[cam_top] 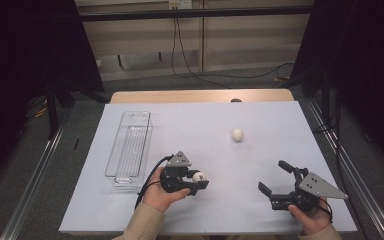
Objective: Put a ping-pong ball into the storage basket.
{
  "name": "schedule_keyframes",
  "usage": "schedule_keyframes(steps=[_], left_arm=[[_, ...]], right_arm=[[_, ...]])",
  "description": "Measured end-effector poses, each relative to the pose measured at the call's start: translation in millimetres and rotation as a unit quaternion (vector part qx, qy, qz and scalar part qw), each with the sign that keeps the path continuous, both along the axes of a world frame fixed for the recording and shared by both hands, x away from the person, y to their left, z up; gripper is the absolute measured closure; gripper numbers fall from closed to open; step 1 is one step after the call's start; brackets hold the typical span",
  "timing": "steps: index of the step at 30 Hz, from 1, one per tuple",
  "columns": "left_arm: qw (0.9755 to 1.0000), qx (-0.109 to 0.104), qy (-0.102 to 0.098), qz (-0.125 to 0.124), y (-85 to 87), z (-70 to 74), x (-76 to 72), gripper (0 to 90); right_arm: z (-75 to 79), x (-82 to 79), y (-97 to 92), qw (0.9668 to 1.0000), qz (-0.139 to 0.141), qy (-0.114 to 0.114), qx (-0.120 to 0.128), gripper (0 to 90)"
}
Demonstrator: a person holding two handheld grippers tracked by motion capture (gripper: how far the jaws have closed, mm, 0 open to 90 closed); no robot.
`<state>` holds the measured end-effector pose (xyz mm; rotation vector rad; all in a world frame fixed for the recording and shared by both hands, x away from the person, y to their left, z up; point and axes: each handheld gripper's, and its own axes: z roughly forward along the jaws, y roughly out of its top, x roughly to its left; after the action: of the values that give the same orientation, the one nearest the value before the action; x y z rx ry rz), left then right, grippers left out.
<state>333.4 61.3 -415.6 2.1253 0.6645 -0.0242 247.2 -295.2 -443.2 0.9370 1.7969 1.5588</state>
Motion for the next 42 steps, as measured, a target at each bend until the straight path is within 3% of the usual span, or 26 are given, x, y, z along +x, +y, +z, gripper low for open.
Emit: schedule_keyframes(steps=[42], left_arm=[[0.9991, -0.006, -0.008, 0.041, 25.2, 9.1, 7.3, 50.8]], right_arm=[[0.0, -0.2, 0.6, 1.0, 0.003, 0.002, 0.001, 2.6]])
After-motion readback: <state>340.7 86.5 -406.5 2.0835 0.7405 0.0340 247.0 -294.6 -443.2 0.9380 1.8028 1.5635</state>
